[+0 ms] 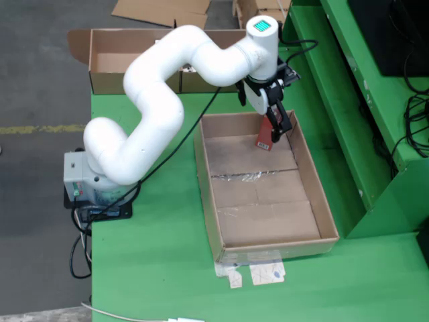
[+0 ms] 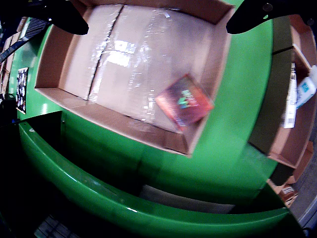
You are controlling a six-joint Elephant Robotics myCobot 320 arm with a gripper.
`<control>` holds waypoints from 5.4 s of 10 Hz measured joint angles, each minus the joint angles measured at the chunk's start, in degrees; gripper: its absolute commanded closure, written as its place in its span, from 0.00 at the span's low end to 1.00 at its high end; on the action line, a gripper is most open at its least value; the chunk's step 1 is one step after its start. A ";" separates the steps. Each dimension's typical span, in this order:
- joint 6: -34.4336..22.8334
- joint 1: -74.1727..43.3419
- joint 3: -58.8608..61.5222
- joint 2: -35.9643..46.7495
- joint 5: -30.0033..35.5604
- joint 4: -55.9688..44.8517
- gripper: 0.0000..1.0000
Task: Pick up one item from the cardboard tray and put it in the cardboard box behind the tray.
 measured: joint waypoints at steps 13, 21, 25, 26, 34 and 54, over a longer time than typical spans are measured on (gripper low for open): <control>-19.86 -1.84 23.73 -17.93 -2.02 24.34 0.00; -24.60 -3.43 23.73 -18.54 -0.44 24.60 0.00; -25.66 -3.51 23.73 -16.08 3.26 18.97 0.00; -25.66 -3.51 23.73 -15.99 3.34 17.74 0.00; -24.69 2.55 23.99 -5.71 7.56 -0.35 0.00; -24.25 0.71 23.73 -22.06 5.01 15.46 0.00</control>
